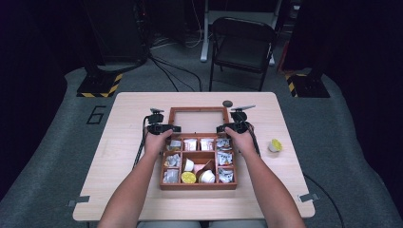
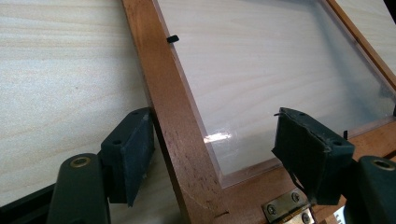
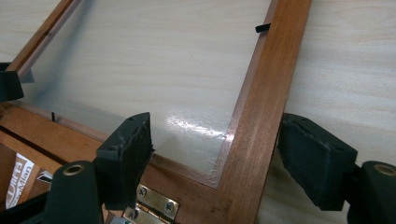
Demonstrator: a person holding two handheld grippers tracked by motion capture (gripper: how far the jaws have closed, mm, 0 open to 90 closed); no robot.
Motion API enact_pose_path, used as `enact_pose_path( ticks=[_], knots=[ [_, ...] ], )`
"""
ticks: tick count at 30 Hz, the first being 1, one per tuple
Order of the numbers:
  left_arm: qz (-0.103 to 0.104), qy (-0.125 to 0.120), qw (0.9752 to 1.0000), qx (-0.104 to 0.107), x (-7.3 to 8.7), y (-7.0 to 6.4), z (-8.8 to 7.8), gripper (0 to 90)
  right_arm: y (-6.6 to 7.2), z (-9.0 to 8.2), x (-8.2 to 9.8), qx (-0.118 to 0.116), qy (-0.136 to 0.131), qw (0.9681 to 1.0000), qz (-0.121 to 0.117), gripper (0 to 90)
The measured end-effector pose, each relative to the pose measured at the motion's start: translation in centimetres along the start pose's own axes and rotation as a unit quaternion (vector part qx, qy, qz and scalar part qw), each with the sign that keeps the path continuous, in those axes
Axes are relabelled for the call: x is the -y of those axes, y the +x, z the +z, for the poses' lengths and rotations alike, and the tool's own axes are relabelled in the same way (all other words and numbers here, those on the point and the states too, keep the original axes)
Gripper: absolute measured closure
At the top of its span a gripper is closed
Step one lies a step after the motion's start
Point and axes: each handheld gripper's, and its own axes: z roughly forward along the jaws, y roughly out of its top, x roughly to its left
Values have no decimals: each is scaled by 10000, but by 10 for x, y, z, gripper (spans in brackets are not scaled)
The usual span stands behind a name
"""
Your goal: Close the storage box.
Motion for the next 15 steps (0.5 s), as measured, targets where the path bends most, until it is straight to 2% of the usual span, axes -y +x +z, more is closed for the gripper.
enact_pose_path(
  ticks=[9,12,15],
  knots=[
    [9,29,9999,96,0,3,2,277,-1,4,0,-70,-22,10000,19,240],
    [-66,46,9999,144,-1,3,2,275,-1,4,0,-77,-8,10000,40,239],
    [-58,58,9999,104,-1,1,3,267,-1,4,-1,-96,-9,9999,84,247]
  ],
)
